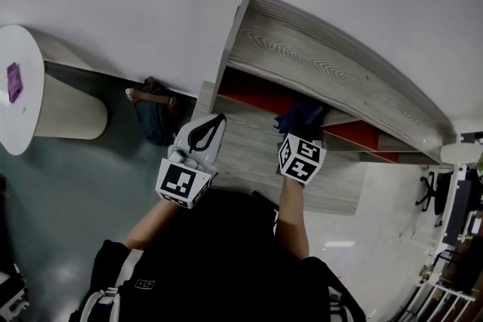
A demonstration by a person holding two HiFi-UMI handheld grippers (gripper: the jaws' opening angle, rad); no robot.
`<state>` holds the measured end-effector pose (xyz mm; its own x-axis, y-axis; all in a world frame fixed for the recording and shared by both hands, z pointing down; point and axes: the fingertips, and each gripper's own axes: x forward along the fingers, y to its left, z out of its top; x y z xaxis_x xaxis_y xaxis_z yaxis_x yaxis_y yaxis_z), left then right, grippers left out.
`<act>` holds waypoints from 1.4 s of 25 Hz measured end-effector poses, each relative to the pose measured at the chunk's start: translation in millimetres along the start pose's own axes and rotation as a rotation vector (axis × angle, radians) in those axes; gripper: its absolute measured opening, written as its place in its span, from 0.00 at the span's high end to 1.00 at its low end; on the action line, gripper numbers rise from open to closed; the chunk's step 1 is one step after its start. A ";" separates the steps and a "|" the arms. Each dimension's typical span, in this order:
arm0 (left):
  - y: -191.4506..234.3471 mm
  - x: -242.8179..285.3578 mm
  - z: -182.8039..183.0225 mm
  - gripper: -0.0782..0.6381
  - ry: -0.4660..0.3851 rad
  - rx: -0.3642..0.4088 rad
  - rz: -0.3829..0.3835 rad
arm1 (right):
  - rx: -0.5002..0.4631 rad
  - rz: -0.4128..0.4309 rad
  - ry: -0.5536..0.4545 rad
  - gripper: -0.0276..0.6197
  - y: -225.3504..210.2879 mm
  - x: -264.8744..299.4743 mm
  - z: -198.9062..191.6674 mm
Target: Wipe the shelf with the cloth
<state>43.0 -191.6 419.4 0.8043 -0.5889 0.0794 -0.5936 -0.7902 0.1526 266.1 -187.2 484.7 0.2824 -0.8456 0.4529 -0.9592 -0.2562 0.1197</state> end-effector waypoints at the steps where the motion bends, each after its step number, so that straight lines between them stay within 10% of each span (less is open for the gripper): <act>1: 0.9 0.7 -0.2 0.89 0.002 0.000 0.001 | -0.022 0.001 0.015 0.91 2.1 7.4 0.2; 11: 16.6 0.1 -6.5 0.89 0.017 -0.014 0.046 | -0.296 0.112 0.127 0.91 39.0 70.6 14.3; 35: 35.3 -40.1 -2.1 0.89 -0.003 -0.013 0.220 | -0.675 0.652 0.030 0.91 199.1 66.0 27.6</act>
<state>-10.2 -195.5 423.7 0.6551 -0.7475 0.1094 -0.7546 -0.6402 0.1444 94.1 -306.9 514.1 -0.3050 -0.7117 0.6328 -0.7363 0.5976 0.3173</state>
